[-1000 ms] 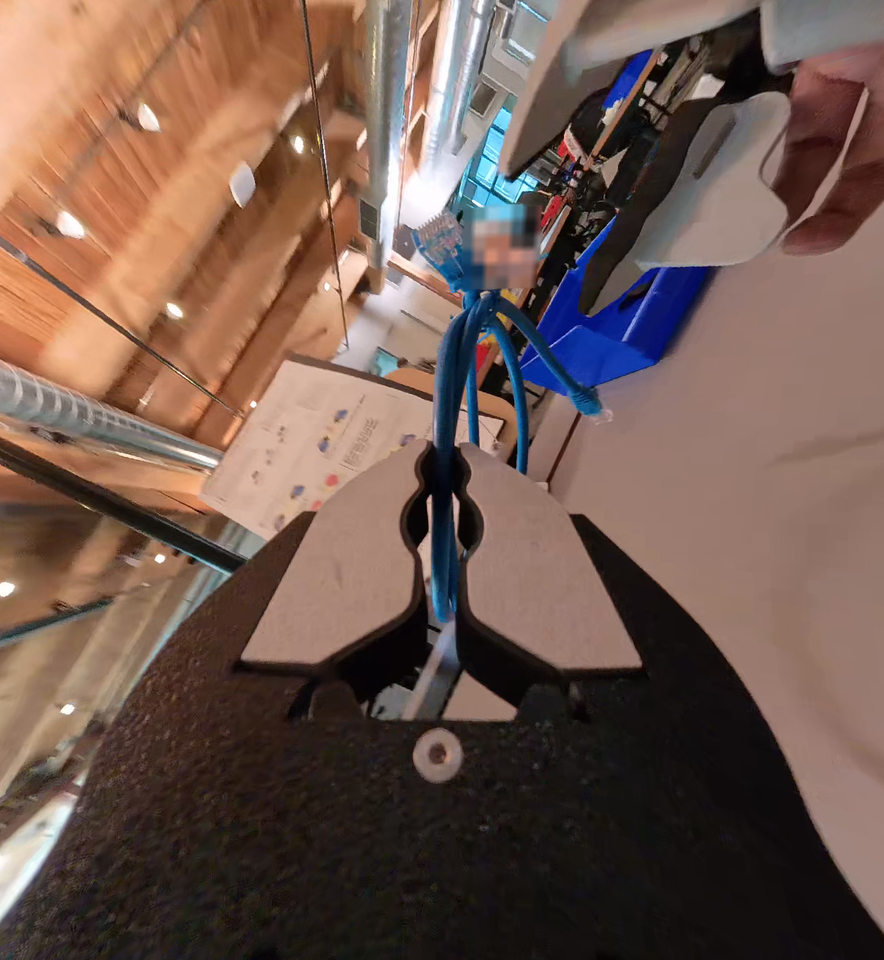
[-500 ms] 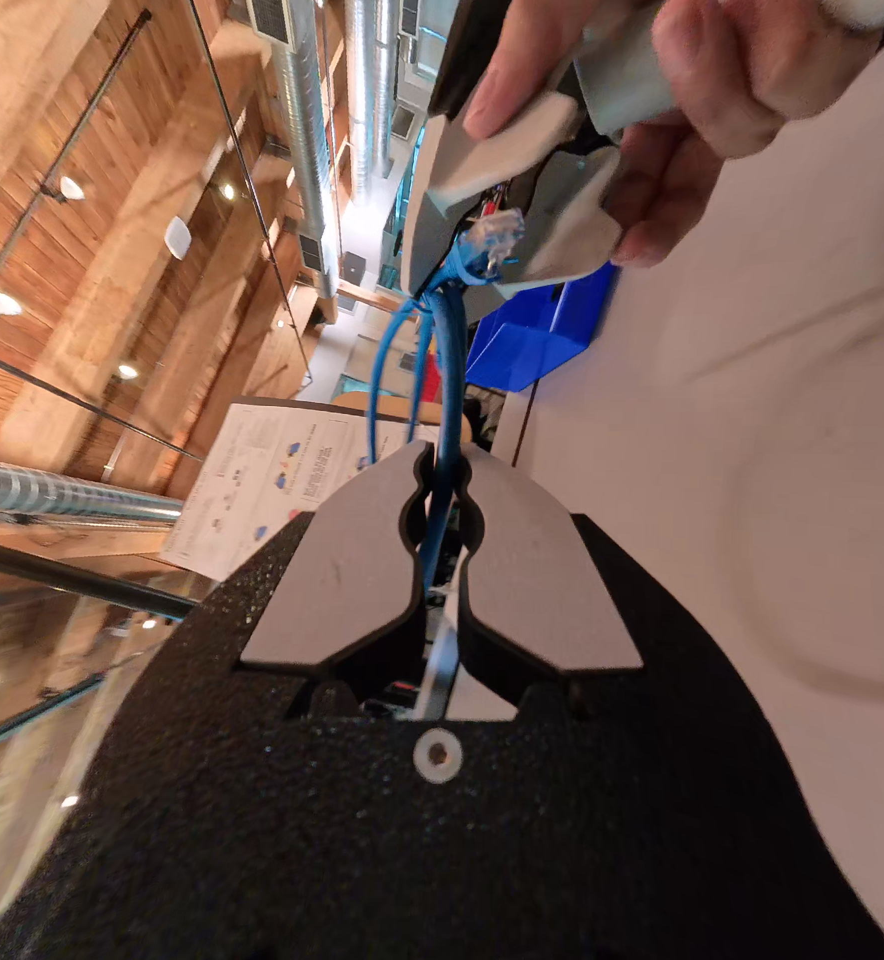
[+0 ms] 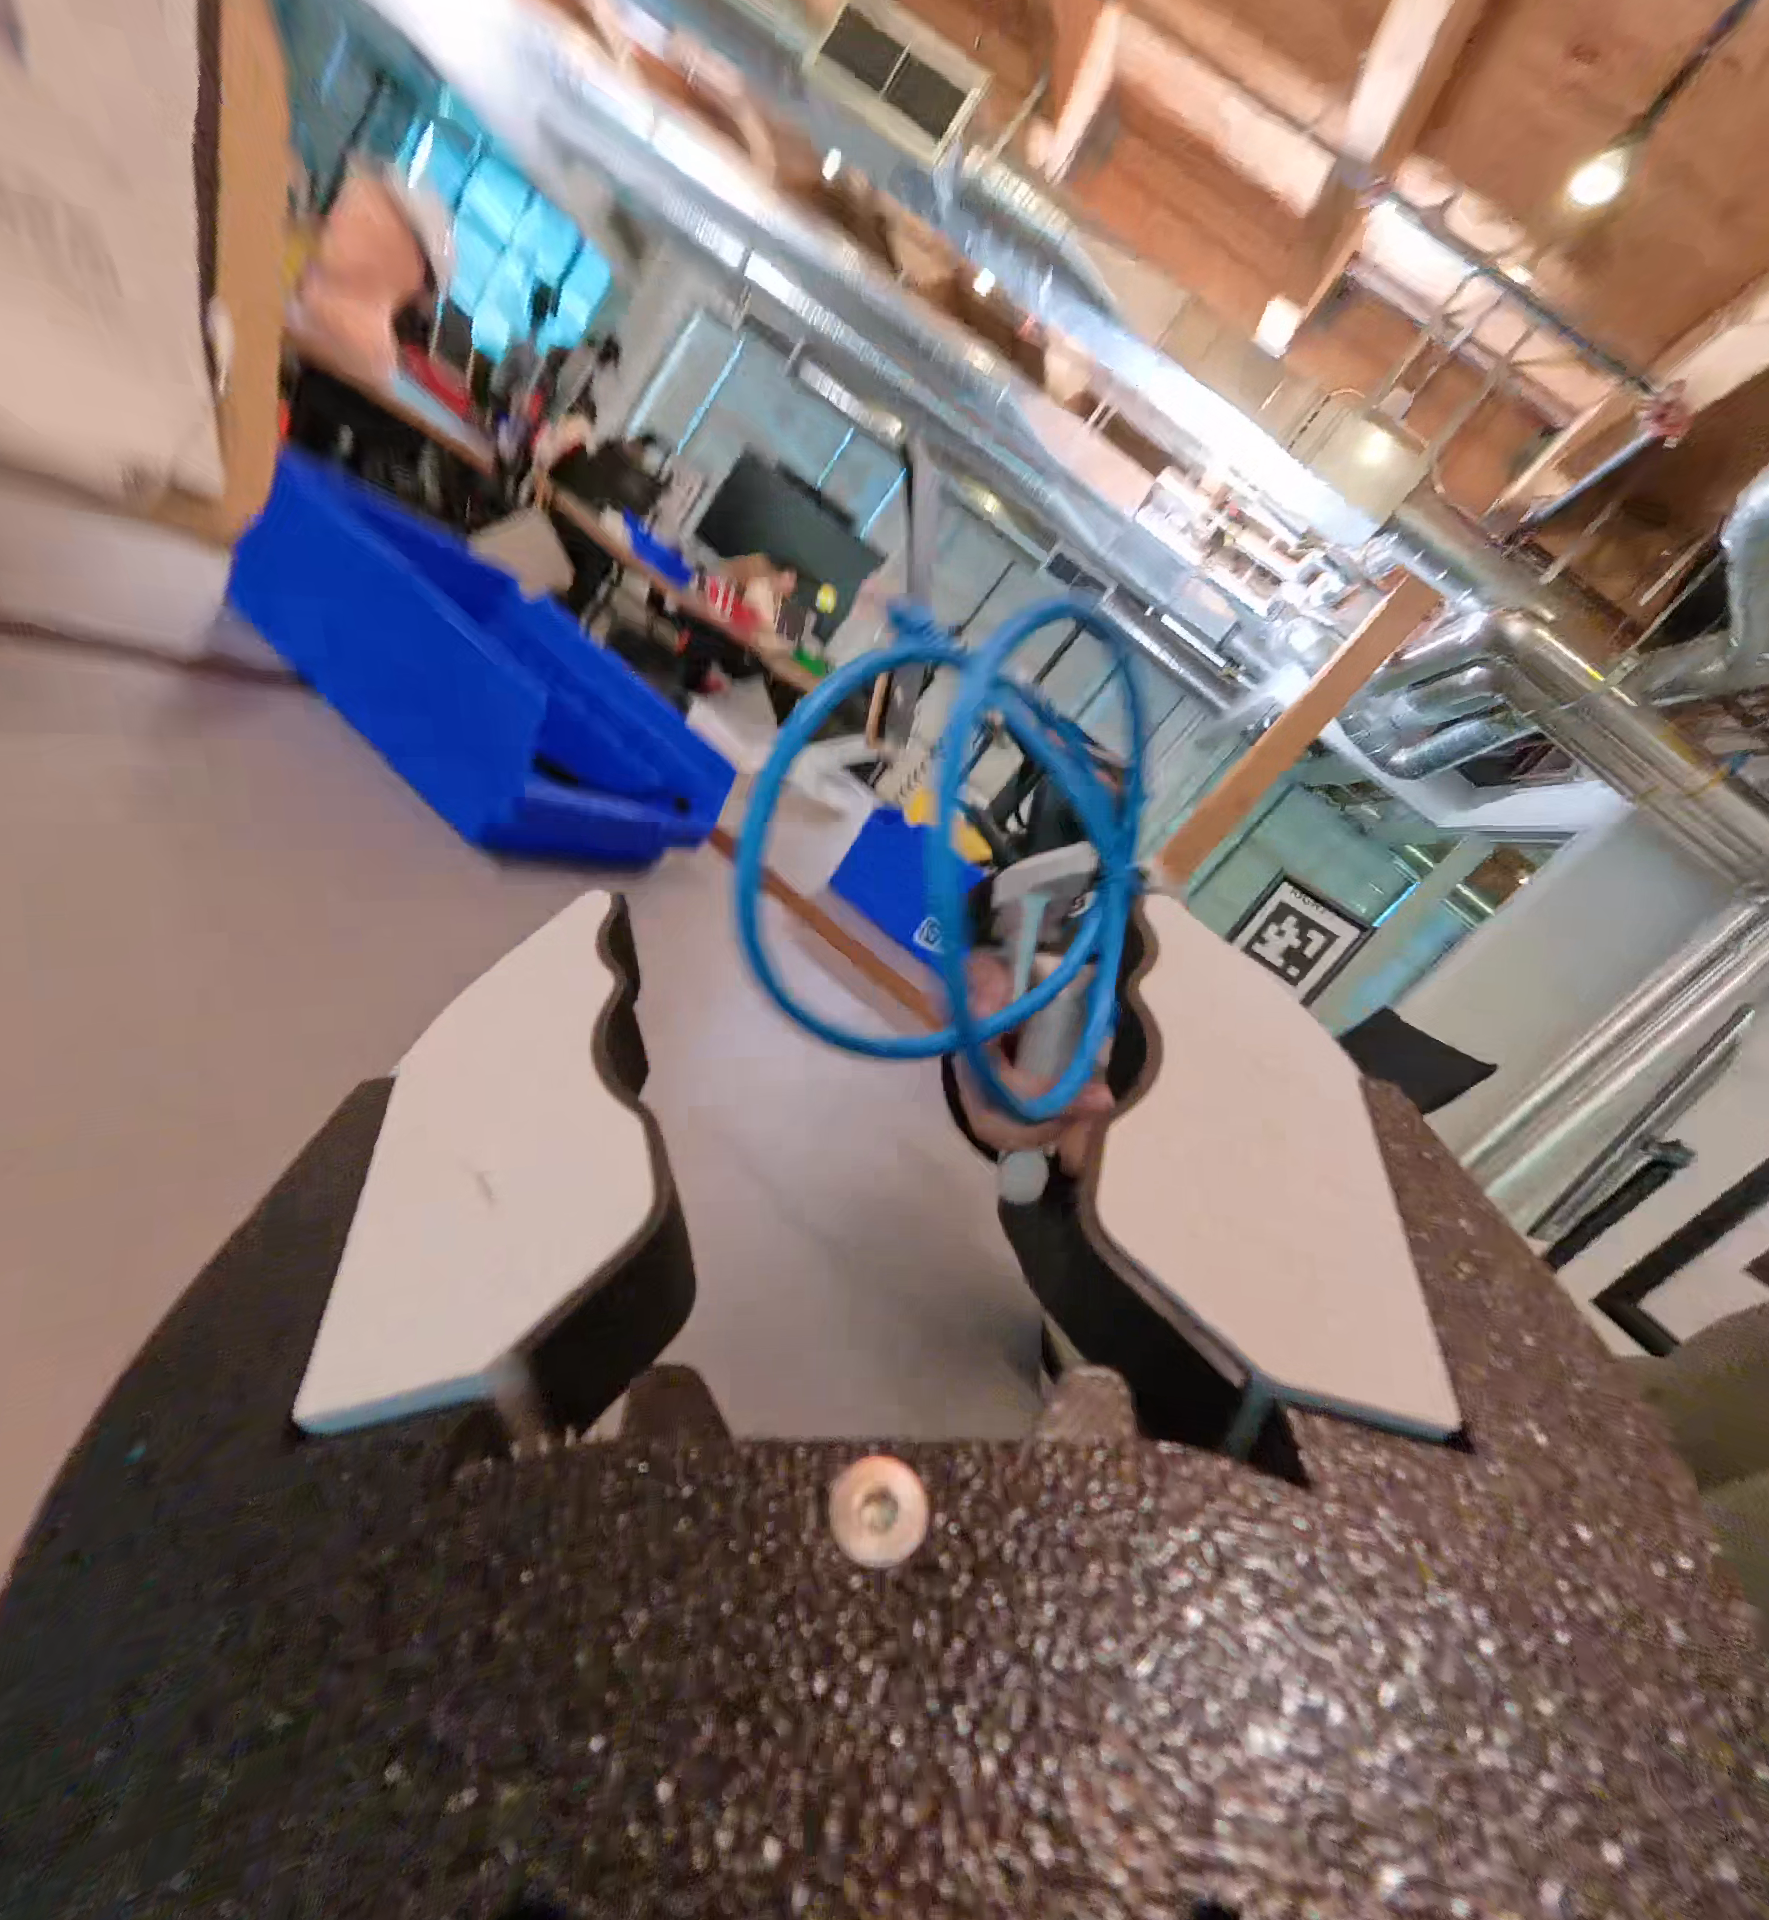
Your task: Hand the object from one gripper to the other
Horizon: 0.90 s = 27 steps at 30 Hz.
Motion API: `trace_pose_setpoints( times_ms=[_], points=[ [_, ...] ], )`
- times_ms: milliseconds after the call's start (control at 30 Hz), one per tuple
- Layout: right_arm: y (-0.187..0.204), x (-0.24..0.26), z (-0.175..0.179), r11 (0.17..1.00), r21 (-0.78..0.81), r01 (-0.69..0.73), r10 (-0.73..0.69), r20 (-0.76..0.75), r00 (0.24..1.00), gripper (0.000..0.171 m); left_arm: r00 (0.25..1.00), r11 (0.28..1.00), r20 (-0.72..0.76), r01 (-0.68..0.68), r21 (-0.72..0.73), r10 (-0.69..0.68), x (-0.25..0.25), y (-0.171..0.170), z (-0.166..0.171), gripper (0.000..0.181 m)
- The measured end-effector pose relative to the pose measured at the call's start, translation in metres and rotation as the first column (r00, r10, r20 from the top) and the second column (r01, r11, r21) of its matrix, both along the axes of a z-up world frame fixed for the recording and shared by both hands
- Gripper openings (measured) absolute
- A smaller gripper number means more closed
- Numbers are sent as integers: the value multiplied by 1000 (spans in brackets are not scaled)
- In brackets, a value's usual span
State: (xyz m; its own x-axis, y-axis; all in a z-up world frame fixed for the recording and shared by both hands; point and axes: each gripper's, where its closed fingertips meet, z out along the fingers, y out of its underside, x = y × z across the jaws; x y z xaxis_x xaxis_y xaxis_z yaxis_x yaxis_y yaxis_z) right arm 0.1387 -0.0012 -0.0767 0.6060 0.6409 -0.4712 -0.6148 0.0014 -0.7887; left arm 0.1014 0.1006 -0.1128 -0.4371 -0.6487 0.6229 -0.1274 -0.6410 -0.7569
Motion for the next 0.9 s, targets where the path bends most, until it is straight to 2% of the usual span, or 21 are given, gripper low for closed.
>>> trace_pose_setpoints(
  times_ms=[33,100,167,233,267,367,433,533,567,633,667,700,733,767,800,833,867,900],
  points=[
    [-2,-3,3,1000,23,-15,15,-2,1000,14,999,1000,-45,16,-17,-16,3,0,-10,90],
    [-2,-7,5,999,39,-30,30,-5,1000,14,996,996,-45,71,-52,-73,3,-8,-14,91],
    [-1,-11,3,998,34,-48,48,-1,999,14,988,986,-35,149,-78,-152,1,-18,-13,84],
    [0,-14,2,997,34,-71,72,-14,997,14,978,976,-35,205,-67,-208,-2,-26,-14,68],
    [0,-15,3,996,40,-86,87,-28,996,14,978,977,-30,204,-68,-206,-2,-27,-13,59],
    [2,-17,0,995,26,-93,94,-39,995,14,969,963,52,246,-108,-242,-9,-27,-2,11],
    [5,-17,-4,996,-10,-90,89,-43,995,14,967,962,101,246,-120,-235,-12,-22,4,10],
    [15,-8,-18,997,-81,16,-17,-5,1000,16,978,968,95,198,-156,-185,-10,-11,5,9],
    [17,-4,-21,994,-83,72,-68,45,997,22,981,962,83,187,-201,-173,-9,-6,5,8],
    [19,6,-25,972,-40,230,-217,207,954,47,983,937,54,183,-297,-175,-9,2,4,8],
    [18,12,-27,947,6,322,-305,334,892,55,984,923,41,178,-340,-175,-9,5,3,7],
    [18,17,-30,907,83,412,-399,482,780,69,984,910,28,175,-377,-178,-8,8,2,7],
    [17,21,-32,858,195,476,-481,631,609,78,981,897,15,182,-404,-192,-8,9,0,6],
    [15,25,-33,798,319,511,-547,738,394,83,978,886,-2,190,-423,-210,-8,8,-3,5],
    [14,26,-34,753,439,490,-580,795,179,87,974,876,-14,197,-440,-227,-7,6,-5,5],
    [13,22,-39,741,517,429,-572,820,0,83,971,865,-21,204,-458,-240,-6,5,-6,5],
    [15,20,-46,746,547,381,-543,830,-129,83,967,855,-23,212,-473,-253,-6,3,-7,5],
    [17,19,-57,765,540,351,-500,841,-205,85,965,846,-20,220,-485,-262,-5,1,-7,4]
  ],
)
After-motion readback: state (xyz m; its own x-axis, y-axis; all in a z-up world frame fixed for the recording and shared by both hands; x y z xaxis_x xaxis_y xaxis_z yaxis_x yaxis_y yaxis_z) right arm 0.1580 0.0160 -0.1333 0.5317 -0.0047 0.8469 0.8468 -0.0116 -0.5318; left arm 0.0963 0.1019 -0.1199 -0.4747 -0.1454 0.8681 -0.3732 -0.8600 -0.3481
